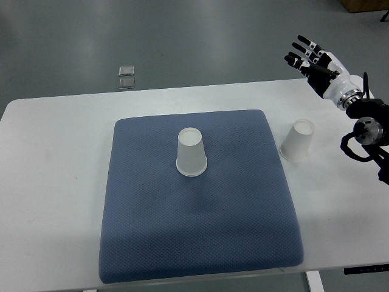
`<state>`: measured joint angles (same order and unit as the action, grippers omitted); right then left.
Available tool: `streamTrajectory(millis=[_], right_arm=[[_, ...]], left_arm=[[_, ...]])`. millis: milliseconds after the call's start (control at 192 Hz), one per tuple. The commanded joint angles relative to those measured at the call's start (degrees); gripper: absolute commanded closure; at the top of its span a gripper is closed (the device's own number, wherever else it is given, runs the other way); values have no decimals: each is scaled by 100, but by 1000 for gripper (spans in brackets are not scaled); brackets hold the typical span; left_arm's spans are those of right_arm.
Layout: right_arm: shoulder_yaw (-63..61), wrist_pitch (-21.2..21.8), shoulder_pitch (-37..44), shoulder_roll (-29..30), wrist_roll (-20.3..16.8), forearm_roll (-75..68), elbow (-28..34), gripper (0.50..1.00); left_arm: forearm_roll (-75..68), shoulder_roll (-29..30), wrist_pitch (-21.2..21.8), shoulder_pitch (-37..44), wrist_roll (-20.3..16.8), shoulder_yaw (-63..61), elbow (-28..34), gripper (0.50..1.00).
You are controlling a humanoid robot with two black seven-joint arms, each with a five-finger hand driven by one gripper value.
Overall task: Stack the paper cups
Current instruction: 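Lower the right hand over the white paper cup beside the pad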
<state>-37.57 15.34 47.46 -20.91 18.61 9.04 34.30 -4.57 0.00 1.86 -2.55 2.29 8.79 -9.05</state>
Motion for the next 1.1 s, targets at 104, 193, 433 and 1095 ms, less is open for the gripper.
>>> streamTrajectory(millis=[104,193,433,1095], right_arm=[[4,74,44,-177,2,449,103,587],[4,74,52,-230,37,1151,200,587],[21,-58,79,-485,485,3648,446,589],[663,-145,228,-1030,1347,8649,974,587]], left_arm=[[0,0,-1,0,0,0,0,500],[0,0,-1,0,0,0,0,500],[0,0,-1,0,0,0,0,500],[0,0,8,0,0,0,0,500]])
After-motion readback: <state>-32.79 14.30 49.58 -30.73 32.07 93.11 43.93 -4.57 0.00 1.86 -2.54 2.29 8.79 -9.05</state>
